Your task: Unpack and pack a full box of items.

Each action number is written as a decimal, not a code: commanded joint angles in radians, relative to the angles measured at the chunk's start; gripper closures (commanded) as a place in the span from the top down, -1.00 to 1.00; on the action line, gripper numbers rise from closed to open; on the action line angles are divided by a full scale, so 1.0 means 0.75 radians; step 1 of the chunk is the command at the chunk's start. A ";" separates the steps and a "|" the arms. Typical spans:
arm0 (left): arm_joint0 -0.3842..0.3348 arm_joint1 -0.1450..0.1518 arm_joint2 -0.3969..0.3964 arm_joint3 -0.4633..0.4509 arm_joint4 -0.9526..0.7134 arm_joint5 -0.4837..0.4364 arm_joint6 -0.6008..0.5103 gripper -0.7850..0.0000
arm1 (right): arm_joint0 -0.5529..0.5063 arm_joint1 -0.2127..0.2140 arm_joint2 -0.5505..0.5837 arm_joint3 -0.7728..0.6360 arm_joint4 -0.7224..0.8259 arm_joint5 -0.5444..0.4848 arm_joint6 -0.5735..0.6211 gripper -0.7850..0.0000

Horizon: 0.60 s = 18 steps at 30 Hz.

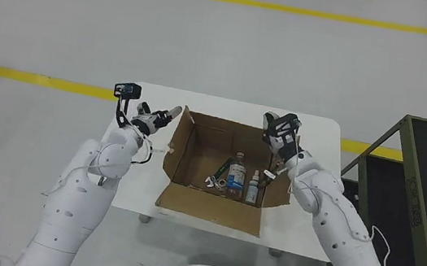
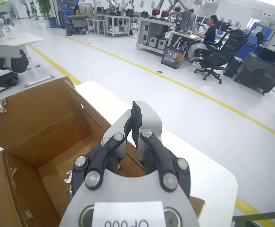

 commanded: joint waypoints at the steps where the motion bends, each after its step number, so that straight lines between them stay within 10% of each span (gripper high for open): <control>1: 0.019 0.002 0.012 -0.024 0.112 0.045 0.041 1.00 | -0.071 0.016 0.065 -0.112 -0.006 0.024 0.065 -1.00; 18: 0.142 0.002 -0.009 -0.174 0.212 0.130 0.217 1.00 | -0.304 0.052 0.268 -0.432 0.038 0.150 0.328 -1.00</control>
